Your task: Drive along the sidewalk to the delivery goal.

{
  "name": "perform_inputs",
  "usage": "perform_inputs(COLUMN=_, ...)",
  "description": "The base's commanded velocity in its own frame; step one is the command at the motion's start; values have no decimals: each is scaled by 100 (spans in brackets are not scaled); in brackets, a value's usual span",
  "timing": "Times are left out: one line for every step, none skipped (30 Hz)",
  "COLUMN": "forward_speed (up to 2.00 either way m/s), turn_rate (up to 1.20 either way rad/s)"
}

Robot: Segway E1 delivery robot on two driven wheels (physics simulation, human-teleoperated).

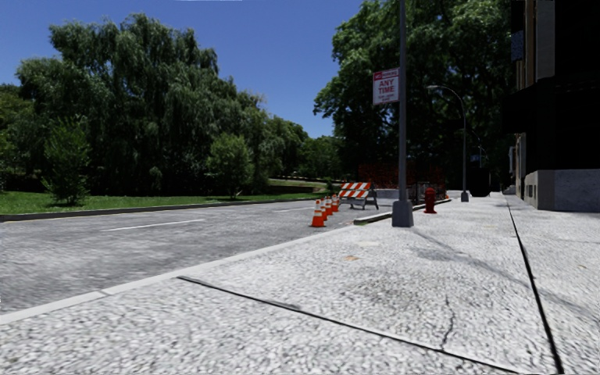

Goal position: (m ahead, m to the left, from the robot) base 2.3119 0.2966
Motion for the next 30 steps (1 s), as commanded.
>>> perform_inputs(forward_speed=109, turn_rate=39)
perform_inputs(forward_speed=111, turn_rate=39)
perform_inputs(forward_speed=112, turn_rate=39)
perform_inputs(forward_speed=112, turn_rate=39)
perform_inputs(forward_speed=112, turn_rate=38)
perform_inputs(forward_speed=112, turn_rate=38)
perform_inputs(forward_speed=112, turn_rate=38)
perform_inputs(forward_speed=112, turn_rate=37)
perform_inputs(forward_speed=112, turn_rate=26)
perform_inputs(forward_speed=112, turn_rate=0)
perform_inputs(forward_speed=112, turn_rate=0)
perform_inputs(forward_speed=112, turn_rate=0)
perform_inputs(forward_speed=113, turn_rate=0)
perform_inputs(forward_speed=113, turn_rate=0)
perform_inputs(forward_speed=113, turn_rate=0)
perform_inputs(forward_speed=113, turn_rate=0)
perform_inputs(forward_speed=113, turn_rate=0)
perform_inputs(forward_speed=113, turn_rate=0)
perform_inputs(forward_speed=113, turn_rate=0)
perform_inputs(forward_speed=113, turn_rate=0)
perform_inputs(forward_speed=122, turn_rate=0)
perform_inputs(forward_speed=122, turn_rate=0)
perform_inputs(forward_speed=138, turn_rate=0)
perform_inputs(forward_speed=152, turn_rate=0)
perform_inputs(forward_speed=159, turn_rate=0)
perform_inputs(forward_speed=159, turn_rate=0)
perform_inputs(forward_speed=161, turn_rate=0)
perform_inputs(forward_speed=161, turn_rate=0)
perform_inputs(forward_speed=161, turn_rate=0)
perform_inputs(forward_speed=161, turn_rate=0)
